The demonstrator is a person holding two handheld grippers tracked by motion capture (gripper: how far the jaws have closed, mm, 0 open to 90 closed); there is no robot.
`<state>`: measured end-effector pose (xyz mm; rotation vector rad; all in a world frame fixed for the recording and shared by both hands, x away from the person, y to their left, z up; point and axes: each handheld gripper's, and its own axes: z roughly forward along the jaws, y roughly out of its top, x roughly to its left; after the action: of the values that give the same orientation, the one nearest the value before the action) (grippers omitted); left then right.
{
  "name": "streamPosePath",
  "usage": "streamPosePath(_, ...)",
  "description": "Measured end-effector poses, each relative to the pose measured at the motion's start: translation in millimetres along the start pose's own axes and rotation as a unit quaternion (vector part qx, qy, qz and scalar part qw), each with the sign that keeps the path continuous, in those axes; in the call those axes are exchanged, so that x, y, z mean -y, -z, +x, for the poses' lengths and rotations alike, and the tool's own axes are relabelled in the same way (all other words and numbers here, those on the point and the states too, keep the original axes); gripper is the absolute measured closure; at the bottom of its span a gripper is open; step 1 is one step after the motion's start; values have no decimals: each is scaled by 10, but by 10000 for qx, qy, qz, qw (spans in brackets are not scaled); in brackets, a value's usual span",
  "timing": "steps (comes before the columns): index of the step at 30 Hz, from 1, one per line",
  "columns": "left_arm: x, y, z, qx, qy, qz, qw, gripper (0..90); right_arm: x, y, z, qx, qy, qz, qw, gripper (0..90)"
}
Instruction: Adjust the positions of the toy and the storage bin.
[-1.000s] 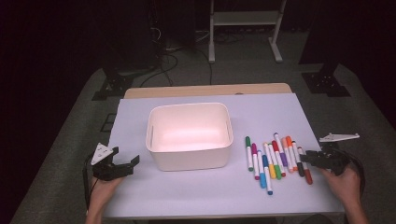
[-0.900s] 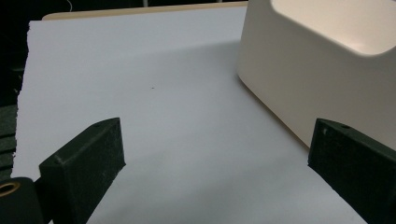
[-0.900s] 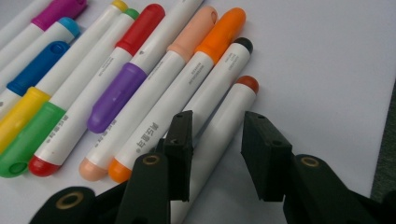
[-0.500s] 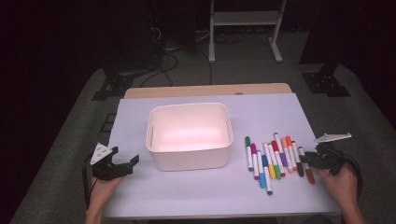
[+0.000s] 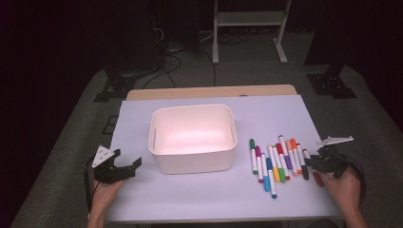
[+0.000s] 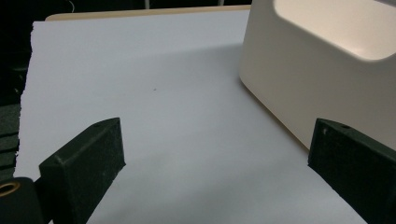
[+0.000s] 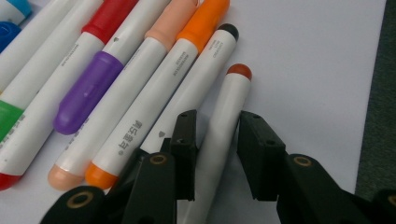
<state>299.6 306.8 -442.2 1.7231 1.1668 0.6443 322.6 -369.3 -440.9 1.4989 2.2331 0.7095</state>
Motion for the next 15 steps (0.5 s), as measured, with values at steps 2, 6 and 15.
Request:
streamPosePath(2, -3, -4, 0, -5, 21, -17, 10000, 24, -6, 3, 29, 86, 22, 25, 10000, 688)
streamPosePath(6, -15, -7, 1, 11, 10, -44, 10000, 24, -11, 4, 86, 235, 67, 39, 9997, 697)
streamPosePath(15, -21, -15, 6, 13, 44, -62, 10000, 24, 7, 12, 73, 192, 23, -21, 9998, 723)
